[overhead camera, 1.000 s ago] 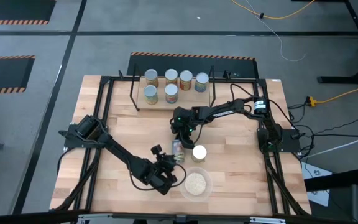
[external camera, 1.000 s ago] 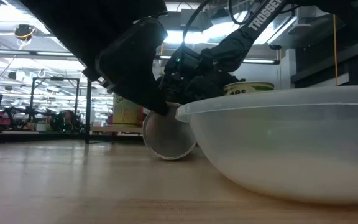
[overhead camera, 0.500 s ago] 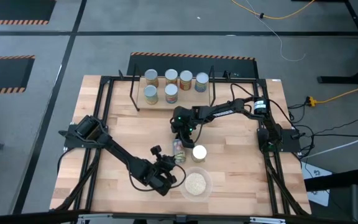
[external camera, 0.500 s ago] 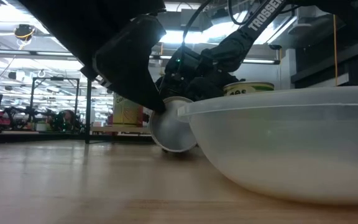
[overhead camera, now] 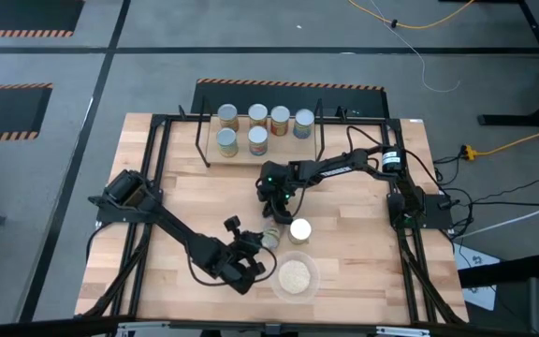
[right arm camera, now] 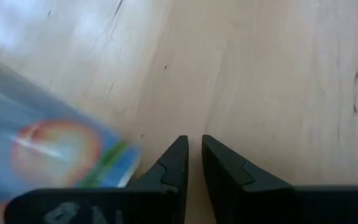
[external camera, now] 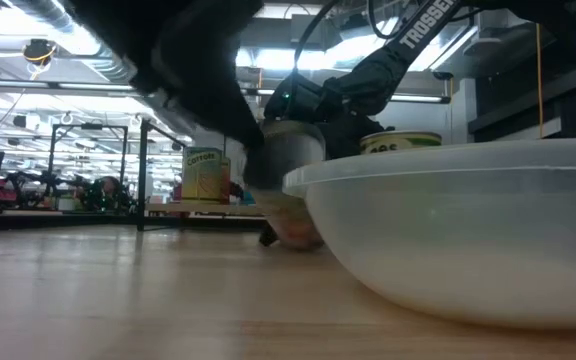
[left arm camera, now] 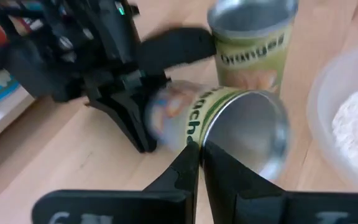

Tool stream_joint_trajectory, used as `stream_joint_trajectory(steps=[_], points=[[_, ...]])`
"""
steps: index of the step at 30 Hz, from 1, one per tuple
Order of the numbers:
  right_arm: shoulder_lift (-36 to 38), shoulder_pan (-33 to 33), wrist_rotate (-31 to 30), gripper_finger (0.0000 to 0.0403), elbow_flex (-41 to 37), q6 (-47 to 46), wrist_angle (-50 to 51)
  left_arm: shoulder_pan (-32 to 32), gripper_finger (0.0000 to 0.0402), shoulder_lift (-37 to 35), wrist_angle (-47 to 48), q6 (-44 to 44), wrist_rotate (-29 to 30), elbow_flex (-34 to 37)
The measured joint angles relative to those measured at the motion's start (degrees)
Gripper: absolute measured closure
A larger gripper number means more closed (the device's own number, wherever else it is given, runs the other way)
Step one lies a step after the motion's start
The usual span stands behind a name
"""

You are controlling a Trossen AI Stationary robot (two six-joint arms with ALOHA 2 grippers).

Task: Pick and place cans onto a shelf
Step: Put the canned peaches on the shelf

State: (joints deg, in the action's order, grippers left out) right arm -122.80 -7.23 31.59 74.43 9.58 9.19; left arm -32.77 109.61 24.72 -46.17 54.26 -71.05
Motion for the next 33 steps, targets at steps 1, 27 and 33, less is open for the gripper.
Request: stream_joint_trajectory(steps=[1,27,33], points=[[0.00,0.03,-0.01,0.0350,0.00,0.00,-0.02,-0.02,0.0386,-0.64,0.14,0.00,0.02,0.00],[0.00,-0.06,0.07,0.0350,0.00,-0.07,0.00,6.92,0.0401,-9.19,5.25,0.26,-14.00,0.02],[0.00,-0.06,0.02,0.0350,0.00,-0.07,0.00,7.69,0.0394,-9.19,5.30,0.26,-16.04,0.02]])
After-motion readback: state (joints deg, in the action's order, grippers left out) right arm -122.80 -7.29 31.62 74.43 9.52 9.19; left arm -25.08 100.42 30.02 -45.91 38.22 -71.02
